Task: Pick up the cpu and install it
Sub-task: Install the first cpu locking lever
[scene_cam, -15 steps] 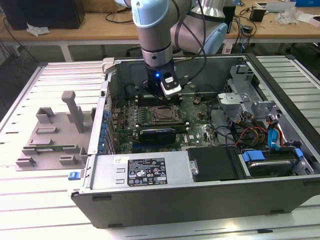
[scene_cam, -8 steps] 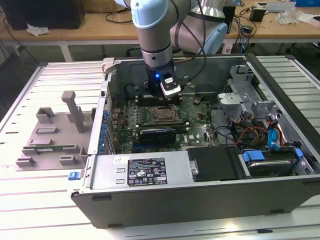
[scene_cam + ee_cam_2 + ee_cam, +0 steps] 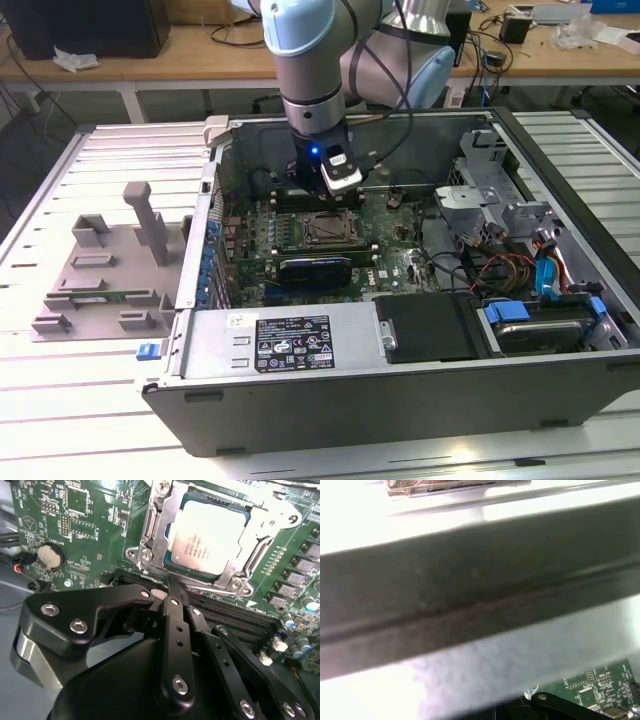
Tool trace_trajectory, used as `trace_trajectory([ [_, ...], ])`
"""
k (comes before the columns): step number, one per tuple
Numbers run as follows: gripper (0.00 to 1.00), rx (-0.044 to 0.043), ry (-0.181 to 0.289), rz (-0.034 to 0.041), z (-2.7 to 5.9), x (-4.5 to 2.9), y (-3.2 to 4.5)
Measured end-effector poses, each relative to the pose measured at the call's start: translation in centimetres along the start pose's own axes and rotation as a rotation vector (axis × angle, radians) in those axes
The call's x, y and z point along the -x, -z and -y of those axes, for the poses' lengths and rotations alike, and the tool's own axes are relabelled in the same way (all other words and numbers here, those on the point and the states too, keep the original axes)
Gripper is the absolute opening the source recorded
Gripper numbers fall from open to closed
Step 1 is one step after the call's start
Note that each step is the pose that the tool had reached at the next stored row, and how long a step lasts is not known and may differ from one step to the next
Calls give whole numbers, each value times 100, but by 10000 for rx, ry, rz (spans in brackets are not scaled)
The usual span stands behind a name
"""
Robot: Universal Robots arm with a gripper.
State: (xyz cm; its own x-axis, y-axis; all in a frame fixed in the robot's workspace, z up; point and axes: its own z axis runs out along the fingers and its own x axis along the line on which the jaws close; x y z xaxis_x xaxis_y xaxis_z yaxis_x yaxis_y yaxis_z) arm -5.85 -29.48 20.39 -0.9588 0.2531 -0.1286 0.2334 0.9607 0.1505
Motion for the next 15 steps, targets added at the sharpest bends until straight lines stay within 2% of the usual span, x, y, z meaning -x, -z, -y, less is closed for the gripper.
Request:
trace_trajectory([
  [2, 11, 0, 0, 1, -6, 5, 40],
  [4, 11, 50, -3, 26, -5, 2, 43],
  [5, 11, 115, 5, 133, -3, -7, 45],
  [8, 11, 224, 27, 364, 4, -37, 49],
  [10, 11, 266, 36, 461, 13, -71, 51],
  [12, 11, 338, 48, 627, 30, -134, 49],
  [14, 11, 361, 49, 675, 34, -152, 46],
  [15, 11, 376, 56, 723, 38, -165, 38],
])
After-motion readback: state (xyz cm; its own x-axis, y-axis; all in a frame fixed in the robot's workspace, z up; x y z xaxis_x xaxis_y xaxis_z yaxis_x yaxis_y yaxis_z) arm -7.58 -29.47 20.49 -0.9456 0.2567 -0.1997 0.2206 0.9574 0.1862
